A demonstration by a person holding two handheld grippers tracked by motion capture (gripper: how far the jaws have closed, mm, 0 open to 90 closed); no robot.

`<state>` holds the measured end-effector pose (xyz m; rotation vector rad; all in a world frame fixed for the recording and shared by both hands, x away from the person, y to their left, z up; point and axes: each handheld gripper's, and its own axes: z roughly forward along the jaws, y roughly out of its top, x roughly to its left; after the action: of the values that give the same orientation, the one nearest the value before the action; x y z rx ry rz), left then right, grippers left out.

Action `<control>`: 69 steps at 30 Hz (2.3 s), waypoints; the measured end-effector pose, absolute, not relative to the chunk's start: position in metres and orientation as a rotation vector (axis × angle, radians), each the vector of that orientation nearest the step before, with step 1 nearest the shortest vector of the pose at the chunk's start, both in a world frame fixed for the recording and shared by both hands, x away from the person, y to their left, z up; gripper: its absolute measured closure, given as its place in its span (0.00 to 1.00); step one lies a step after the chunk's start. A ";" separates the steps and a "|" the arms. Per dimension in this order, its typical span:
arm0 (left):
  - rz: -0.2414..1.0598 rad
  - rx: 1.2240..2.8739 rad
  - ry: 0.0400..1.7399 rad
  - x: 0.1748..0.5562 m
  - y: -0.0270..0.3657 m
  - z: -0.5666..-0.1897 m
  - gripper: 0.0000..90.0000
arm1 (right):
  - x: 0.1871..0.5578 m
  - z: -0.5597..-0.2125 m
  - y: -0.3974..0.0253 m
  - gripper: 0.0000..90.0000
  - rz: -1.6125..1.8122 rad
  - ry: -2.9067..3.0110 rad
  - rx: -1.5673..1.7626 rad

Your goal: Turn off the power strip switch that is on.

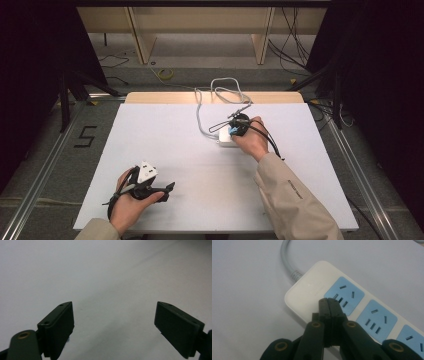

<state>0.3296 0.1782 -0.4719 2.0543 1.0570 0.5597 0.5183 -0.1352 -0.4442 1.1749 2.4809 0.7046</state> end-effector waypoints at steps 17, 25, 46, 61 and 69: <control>0.563 2.053 1.059 0.330 0.179 -0.472 0.17 | 0.517 -0.442 -0.138 1.00 0.719 2.473 1.184; 0.558 2.051 1.062 0.330 0.178 -0.472 0.17 | 0.514 -0.440 -0.142 1.00 0.737 2.473 1.178; 0.561 2.051 1.063 0.330 0.178 -0.472 0.17 | 0.501 -0.435 -0.149 1.00 0.764 2.488 1.154; 0.557 2.049 1.067 0.330 0.178 -0.472 0.17 | 0.488 -0.435 -0.159 1.00 0.783 2.491 1.138; 0.557 2.049 1.069 0.330 0.178 -0.472 0.17 | 0.482 -0.433 -0.162 1.00 0.797 2.491 1.116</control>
<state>0.3300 0.1780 -0.4725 2.0490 1.0690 0.5569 0.4819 -0.1615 -0.4327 1.1161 2.4912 0.7968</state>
